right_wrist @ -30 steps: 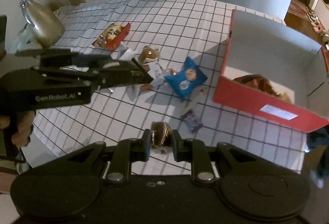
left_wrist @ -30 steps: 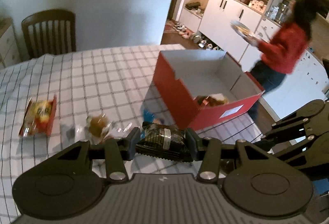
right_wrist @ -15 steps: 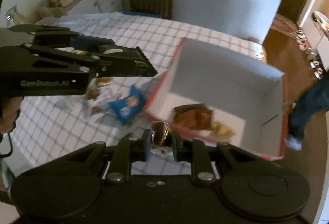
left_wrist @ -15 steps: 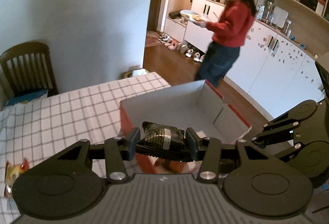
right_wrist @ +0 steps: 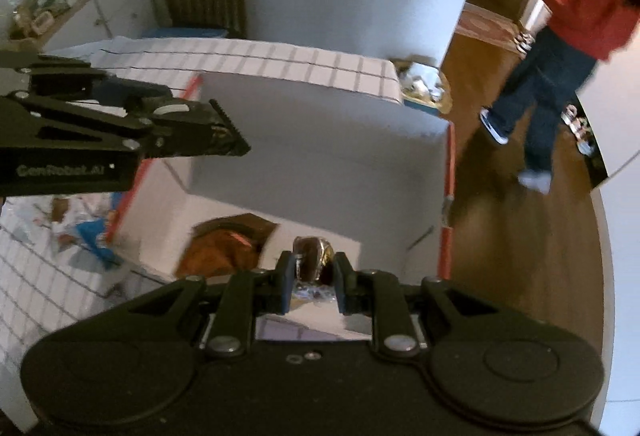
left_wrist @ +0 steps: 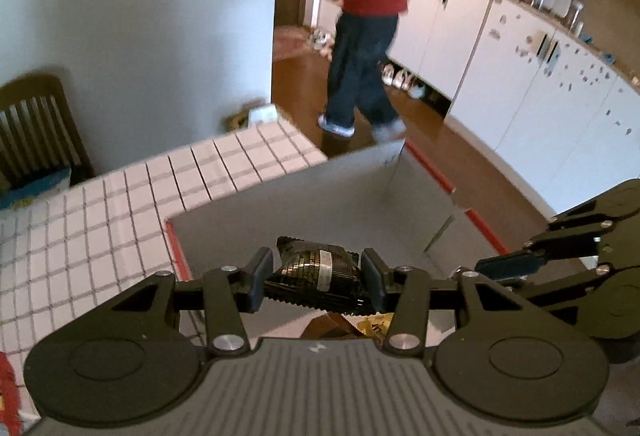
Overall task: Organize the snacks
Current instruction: 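Lift both held snacks and carry them over the red box, then open both grippers to drop the snacks into the box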
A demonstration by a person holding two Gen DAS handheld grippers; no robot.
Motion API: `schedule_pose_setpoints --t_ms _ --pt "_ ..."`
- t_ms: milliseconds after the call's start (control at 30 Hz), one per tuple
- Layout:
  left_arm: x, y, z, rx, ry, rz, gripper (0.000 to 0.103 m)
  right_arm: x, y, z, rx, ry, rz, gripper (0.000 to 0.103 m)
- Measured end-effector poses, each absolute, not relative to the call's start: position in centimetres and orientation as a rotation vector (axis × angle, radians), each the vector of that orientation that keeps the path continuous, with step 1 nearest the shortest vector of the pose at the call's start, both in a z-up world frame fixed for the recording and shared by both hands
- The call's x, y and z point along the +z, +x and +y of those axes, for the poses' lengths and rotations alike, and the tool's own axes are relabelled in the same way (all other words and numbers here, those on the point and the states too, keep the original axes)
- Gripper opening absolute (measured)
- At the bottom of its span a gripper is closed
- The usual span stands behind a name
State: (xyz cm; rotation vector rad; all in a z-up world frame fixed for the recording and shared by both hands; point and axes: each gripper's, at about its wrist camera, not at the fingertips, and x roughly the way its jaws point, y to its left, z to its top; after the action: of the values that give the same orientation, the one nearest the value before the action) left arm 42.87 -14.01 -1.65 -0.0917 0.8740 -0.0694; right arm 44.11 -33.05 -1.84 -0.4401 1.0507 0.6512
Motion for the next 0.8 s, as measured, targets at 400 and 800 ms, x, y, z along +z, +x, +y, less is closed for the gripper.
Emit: schedule_pose_setpoints --t_ms 400,800 --pt "-8.5 46.3 -16.1 -0.046 -0.037 1.055 0.048 -6.2 46.3 -33.5 0.635 -0.456 1.118 0.02" --pt "-9.5 45.8 -15.9 -0.036 -0.051 1.09 0.059 -7.4 45.6 -33.3 0.65 -0.471 1.153 0.02"
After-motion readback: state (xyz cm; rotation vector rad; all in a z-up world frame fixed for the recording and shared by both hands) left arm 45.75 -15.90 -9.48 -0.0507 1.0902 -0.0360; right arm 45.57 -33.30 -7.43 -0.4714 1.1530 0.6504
